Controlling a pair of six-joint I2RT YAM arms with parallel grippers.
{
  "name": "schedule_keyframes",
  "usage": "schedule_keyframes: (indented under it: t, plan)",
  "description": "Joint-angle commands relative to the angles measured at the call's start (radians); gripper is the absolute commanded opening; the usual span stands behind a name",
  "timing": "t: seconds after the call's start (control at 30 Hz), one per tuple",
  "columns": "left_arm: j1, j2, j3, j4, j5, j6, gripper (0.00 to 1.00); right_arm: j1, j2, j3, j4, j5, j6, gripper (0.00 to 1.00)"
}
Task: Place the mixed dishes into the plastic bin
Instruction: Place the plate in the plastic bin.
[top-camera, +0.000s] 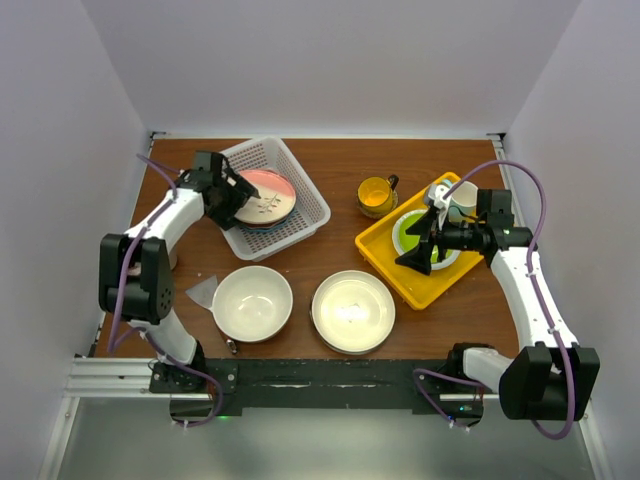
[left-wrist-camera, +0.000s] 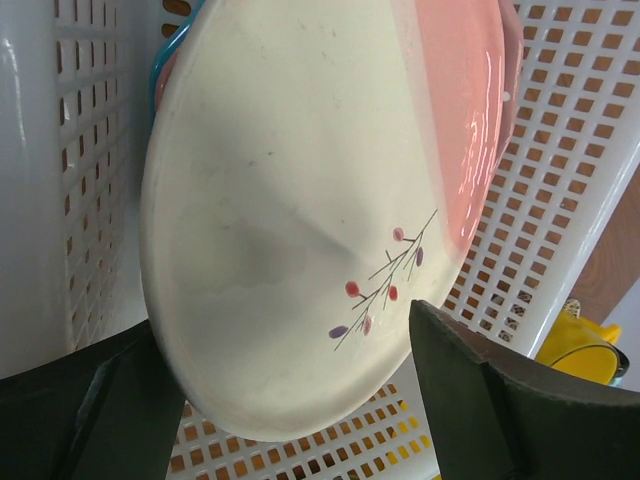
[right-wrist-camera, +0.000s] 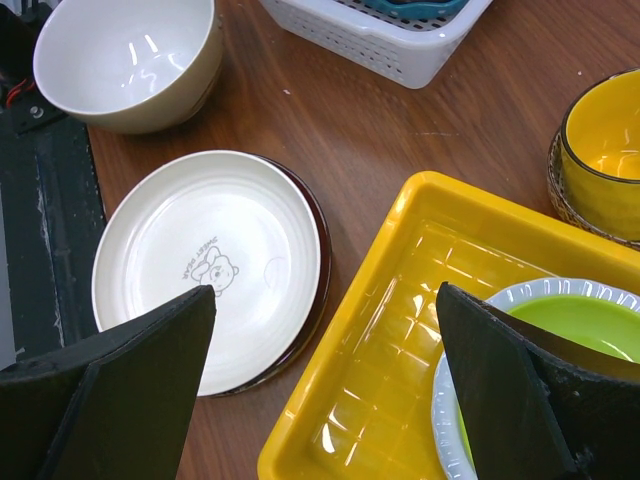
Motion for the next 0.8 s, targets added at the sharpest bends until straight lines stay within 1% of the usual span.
schedule_keyframes:
  t: [0.0,0.13,0.17,0.23,0.4,0.57,0.77]
  plan:
    - [-0.010,0.065,0.062,-0.118,-0.052,0.037,0.90,-0.005,-0.025,0.030,0.003,-0.031,-0.010,0.96]
    - [-0.021,0.085,0.099,-0.166,-0.076,0.060,0.92,-0.007,-0.028,0.030,0.002,-0.032,-0.010,0.96]
    - [-0.022,0.082,0.102,-0.170,-0.076,0.065,0.92,-0.007,-0.027,0.030,0.003,-0.031,-0.011,0.96]
    - [-0.027,0.076,0.116,-0.192,-0.119,0.072,0.93,-0.007,-0.027,0.030,0.002,-0.034,-0.012,0.96]
    - [-0.028,0.063,0.142,-0.236,-0.145,0.092,0.93,-0.008,-0.027,0.030,0.000,-0.036,-0.011,0.96]
    - [-0.028,0.071,0.137,-0.239,-0.130,0.096,0.93,-0.008,-0.031,0.032,-0.001,-0.037,-0.013,0.96]
    - [-0.031,0.124,0.151,-0.225,-0.084,0.080,0.93,-0.010,-0.034,0.033,-0.003,-0.039,-0.015,0.96]
